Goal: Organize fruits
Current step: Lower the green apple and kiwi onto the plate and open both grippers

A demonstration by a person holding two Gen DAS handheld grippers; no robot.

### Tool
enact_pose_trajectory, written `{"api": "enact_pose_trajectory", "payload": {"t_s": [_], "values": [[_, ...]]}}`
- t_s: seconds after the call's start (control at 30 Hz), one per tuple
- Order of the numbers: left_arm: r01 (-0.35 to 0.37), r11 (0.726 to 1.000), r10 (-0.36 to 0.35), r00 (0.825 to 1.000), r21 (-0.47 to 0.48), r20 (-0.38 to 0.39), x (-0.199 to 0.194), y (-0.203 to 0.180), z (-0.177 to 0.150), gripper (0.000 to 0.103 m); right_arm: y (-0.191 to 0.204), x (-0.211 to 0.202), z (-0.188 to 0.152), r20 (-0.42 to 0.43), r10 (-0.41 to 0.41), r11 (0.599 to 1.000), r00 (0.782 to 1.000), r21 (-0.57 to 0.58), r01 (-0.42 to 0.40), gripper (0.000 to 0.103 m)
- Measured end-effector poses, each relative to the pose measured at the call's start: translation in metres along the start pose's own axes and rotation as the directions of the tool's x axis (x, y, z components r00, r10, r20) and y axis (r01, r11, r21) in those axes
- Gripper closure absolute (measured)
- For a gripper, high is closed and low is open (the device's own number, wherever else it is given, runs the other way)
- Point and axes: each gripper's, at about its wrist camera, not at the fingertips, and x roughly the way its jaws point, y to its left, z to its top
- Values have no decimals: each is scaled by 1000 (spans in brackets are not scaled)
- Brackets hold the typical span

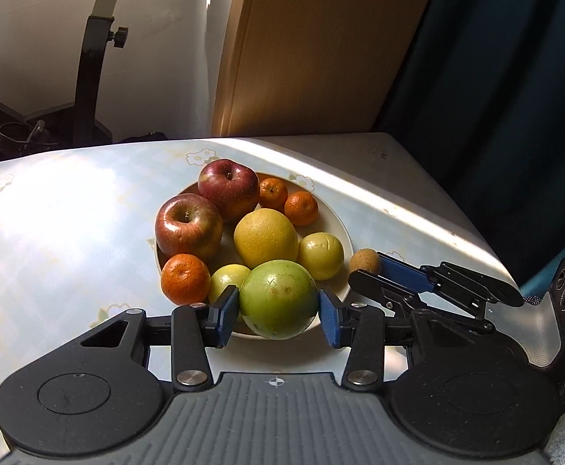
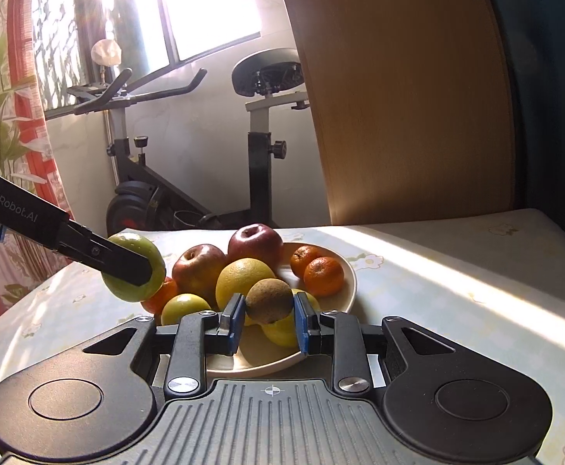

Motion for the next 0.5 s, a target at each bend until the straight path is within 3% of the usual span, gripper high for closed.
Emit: {"api": "enact_pose_trajectory", "payload": {"t_s": [0.23, 0.5], "values": [[-68, 998, 68, 998, 3, 14, 24, 8, 27, 56, -20, 19, 22, 13, -34, 999, 999, 5, 34, 78], [-86, 996, 86, 996, 21, -21, 43, 16, 31, 56, -28, 60, 29, -47, -28, 999, 999, -24, 27, 78]]}}
